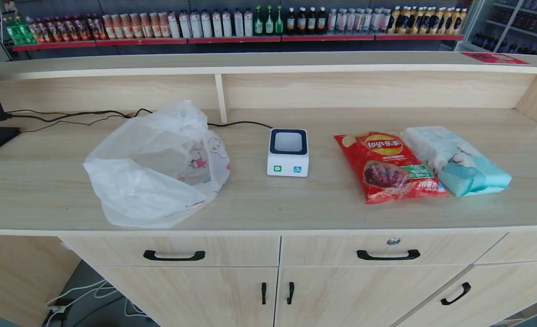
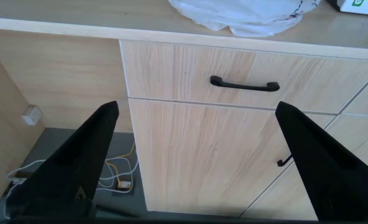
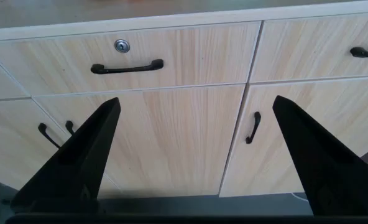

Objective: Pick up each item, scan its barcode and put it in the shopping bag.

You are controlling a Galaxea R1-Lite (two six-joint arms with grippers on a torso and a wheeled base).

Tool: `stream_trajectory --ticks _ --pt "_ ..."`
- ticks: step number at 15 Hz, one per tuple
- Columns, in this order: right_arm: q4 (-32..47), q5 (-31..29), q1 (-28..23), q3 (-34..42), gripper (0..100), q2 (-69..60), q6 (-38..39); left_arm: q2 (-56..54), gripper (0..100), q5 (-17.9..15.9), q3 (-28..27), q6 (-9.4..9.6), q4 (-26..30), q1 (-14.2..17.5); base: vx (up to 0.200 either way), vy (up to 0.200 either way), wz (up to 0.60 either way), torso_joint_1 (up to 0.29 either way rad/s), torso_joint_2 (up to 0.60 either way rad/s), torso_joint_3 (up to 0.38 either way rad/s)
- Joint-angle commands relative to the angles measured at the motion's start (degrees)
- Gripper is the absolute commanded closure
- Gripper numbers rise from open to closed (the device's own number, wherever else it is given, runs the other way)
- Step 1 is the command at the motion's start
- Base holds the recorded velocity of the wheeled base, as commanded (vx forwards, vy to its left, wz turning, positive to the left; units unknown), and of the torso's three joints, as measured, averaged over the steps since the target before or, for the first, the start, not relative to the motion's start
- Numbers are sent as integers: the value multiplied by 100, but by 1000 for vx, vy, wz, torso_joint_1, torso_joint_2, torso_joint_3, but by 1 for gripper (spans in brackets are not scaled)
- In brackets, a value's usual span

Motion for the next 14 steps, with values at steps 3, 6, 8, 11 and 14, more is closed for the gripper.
stream_trajectory --ticks 3,6,8,11,14 --pt "-198 24 2 -264 0 0 -517 0 0 -1 0 -4 -1 1 0 0 0 0 0 0" --pt "128 648 2 -1116 0 149 -1150 0 0 -1 0 -4 -1 1 0 0 0 0 0 0" --pt "444 868 2 -1644 0 422 -1387 0 0 -1 0 -4 -1 1 0 0 0 0 0 0" --pt "479 947 11 -2461 0 1608 -1545 0 0 -1 0 -4 -1 1 0 0 0 0 0 0" --pt "400 1404 46 -3050 0 2971 -1528 0 0 -1 0 -4 -1 1 0 0 0 0 0 0"
